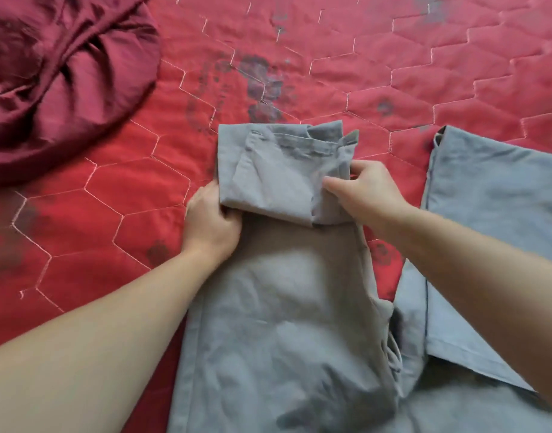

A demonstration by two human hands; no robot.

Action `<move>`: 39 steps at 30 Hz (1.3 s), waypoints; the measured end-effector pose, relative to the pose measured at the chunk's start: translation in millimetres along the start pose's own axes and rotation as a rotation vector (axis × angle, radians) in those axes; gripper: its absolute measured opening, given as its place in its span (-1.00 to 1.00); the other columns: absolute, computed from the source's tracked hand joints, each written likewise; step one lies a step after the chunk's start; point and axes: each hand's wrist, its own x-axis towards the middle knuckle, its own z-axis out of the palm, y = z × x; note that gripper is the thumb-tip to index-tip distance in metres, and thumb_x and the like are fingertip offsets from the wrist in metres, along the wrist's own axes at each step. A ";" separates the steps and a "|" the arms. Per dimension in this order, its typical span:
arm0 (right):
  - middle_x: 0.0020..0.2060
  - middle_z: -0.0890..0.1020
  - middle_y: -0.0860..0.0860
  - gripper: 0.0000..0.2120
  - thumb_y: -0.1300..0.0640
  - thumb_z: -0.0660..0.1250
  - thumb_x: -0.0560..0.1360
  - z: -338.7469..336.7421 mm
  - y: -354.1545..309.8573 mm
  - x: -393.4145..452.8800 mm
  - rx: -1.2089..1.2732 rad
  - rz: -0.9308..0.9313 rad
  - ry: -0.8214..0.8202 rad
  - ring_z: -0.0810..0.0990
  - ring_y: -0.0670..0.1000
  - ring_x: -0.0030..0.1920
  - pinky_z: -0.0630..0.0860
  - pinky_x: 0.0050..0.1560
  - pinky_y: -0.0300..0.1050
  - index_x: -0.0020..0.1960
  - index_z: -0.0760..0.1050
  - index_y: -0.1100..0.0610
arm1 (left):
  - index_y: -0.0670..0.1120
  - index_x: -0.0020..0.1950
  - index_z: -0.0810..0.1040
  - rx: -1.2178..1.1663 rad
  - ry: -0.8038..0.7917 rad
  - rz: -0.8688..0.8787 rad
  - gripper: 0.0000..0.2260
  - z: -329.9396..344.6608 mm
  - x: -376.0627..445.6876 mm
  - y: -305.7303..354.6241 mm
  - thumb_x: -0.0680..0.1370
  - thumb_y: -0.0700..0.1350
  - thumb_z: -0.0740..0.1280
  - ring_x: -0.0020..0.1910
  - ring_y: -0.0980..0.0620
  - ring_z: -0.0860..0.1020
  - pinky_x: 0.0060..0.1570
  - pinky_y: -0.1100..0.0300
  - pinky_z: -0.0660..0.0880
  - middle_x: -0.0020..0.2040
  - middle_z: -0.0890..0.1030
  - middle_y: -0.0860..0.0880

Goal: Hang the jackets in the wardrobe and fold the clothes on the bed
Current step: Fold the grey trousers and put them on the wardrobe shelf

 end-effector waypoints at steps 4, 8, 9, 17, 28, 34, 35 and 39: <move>-0.27 0.64 -0.11 -0.87 0.25 0.37 0.44 -5.0 9.4 -37.6 -0.013 -0.296 0.056 0.53 -0.21 -0.23 0.50 -0.13 -0.16 -0.24 0.59 0.07 | -0.11 0.06 0.66 -0.392 0.106 -0.388 -0.73 -19.6 -5.9 24.3 0.56 -0.18 0.17 0.05 -0.04 0.61 0.09 0.10 0.50 -0.01 0.69 -0.07; -0.12 0.64 -0.04 -0.75 0.42 0.45 0.33 -10.4 41.3 -91.3 -0.147 -0.524 -0.004 0.60 -0.16 -0.08 0.49 0.02 -0.28 -0.16 0.68 0.09 | -0.07 -0.05 0.60 -0.390 -0.079 -0.562 -0.69 -32.2 -18.4 27.2 0.57 0.14 0.22 -0.07 -0.13 0.65 0.08 -0.06 0.56 -0.16 0.67 -0.11; -0.08 0.65 -0.02 -0.72 0.45 0.46 0.31 -11.9 51.1 -103.6 -0.224 -0.553 -0.032 0.62 -0.09 -0.03 0.52 0.06 -0.13 -0.17 0.69 0.10 | -0.10 0.01 0.57 -0.390 -0.137 -0.588 -0.73 -33.8 -27.3 23.2 0.58 0.10 0.27 -0.15 -0.10 0.67 0.02 -0.05 0.60 -0.17 0.66 -0.12; 0.26 0.53 0.22 -0.58 0.35 0.52 0.22 -17.0 85.0 -165.0 -0.542 -0.549 -0.084 0.53 0.26 0.26 0.51 0.15 0.20 0.03 0.69 0.07 | 0.04 0.07 0.54 -0.520 -0.453 -0.898 -0.69 -54.9 -88.4 25.8 0.51 0.23 0.30 -0.11 -0.04 0.66 -0.14 0.08 0.56 -0.05 0.68 0.01; 0.58 0.03 0.00 -0.17 -0.47 -0.12 0.41 -20.5 125.5 -187.5 -0.964 -0.142 -0.021 -0.01 -0.02 0.55 -0.07 0.51 0.11 0.57 -0.05 -0.09 | 0.02 0.42 0.36 -0.083 -0.170 -0.461 -0.44 -59.2 -145.9 19.6 0.44 -0.22 0.38 0.24 -0.08 0.48 0.30 0.05 0.39 0.31 0.50 -0.09; 0.56 0.05 -0.03 -0.17 -0.52 -0.25 0.36 -19.2 118.6 -171.4 -0.939 -0.145 -0.055 -0.02 0.00 0.54 -0.09 0.47 0.17 0.53 0.05 -0.18 | 0.28 0.54 -0.02 0.598 -0.521 0.211 -0.39 -32.1 -161.4 19.7 0.53 0.36 0.05 0.57 0.01 -0.14 0.49 -0.14 -0.23 0.60 -0.06 0.08; 0.53 0.15 -0.03 -0.19 -0.52 -0.25 0.36 -20.6 115.1 -167.0 -0.934 -0.160 -0.038 0.06 0.02 0.51 -0.04 0.45 0.17 0.49 0.14 -0.18 | 0.29 0.54 -0.10 0.637 -0.576 0.200 -0.37 -26.9 -161.2 15.4 0.51 0.41 -0.02 0.56 0.01 -0.21 0.47 -0.17 -0.27 0.60 -0.13 0.09; 0.19 0.50 -0.01 -0.31 -0.47 -0.13 0.41 -24.6 87.7 -123.3 -0.868 -0.228 0.049 0.42 0.07 0.25 0.21 0.22 0.10 0.23 0.42 -0.05 | 0.32 0.52 -0.22 0.663 -0.568 0.210 -0.31 -20.6 -158.0 -1.5 0.42 0.48 -0.20 0.54 0.02 -0.31 0.46 -0.17 -0.34 0.59 -0.23 0.12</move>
